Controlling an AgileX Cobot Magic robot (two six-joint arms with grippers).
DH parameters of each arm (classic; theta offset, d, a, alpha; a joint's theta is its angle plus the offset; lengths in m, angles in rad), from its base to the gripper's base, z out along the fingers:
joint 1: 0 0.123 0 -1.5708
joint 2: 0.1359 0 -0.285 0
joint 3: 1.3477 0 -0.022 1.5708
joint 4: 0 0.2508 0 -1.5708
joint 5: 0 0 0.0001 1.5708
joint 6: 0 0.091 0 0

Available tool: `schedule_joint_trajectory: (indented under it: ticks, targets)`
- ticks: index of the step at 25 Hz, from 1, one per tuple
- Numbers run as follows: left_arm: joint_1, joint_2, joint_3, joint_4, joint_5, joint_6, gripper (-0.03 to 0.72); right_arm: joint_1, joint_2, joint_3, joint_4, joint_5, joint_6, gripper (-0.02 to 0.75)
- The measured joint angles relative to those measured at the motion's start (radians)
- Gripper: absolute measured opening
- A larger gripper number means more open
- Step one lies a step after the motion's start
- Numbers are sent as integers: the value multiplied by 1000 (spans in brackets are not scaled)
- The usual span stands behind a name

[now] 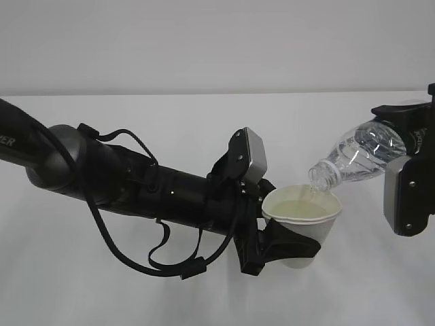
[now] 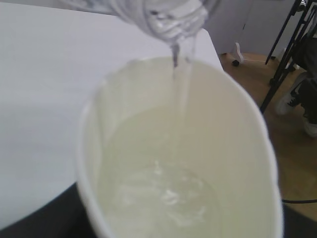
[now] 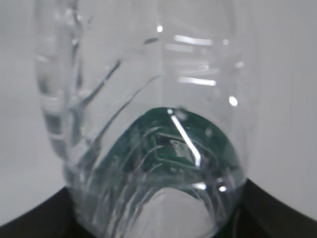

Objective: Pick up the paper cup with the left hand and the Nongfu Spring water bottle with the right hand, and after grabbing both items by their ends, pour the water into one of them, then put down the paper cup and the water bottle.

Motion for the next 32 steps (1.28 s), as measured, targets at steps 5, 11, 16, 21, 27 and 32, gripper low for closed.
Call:
schedule_joint_trajectory:
  ticks: [5, 11, 16, 21, 27, 32]
  targets:
    - [0, 0, 0, 0, 0, 0, 430, 0, 0, 0, 0, 0, -2, 437]
    - [0, 0, 0, 0, 0, 0, 430, 0, 0, 0, -1, 2, -2, 437]
    - [0, 0, 0, 0, 0, 0, 430, 0, 0, 0, -1, 2, 20, 437]
    - [0, 0, 0, 0, 0, 0, 430, 0, 0, 0, -1, 2, 77, 437]
    - [0, 0, 0, -7, -4, 0, 428, 0, 0, 11, -1, 2, 150, 436]
    - [0, 0, 0, -18, -9, 0, 426, 0, 0, 15, -1, 0, 228, 436]
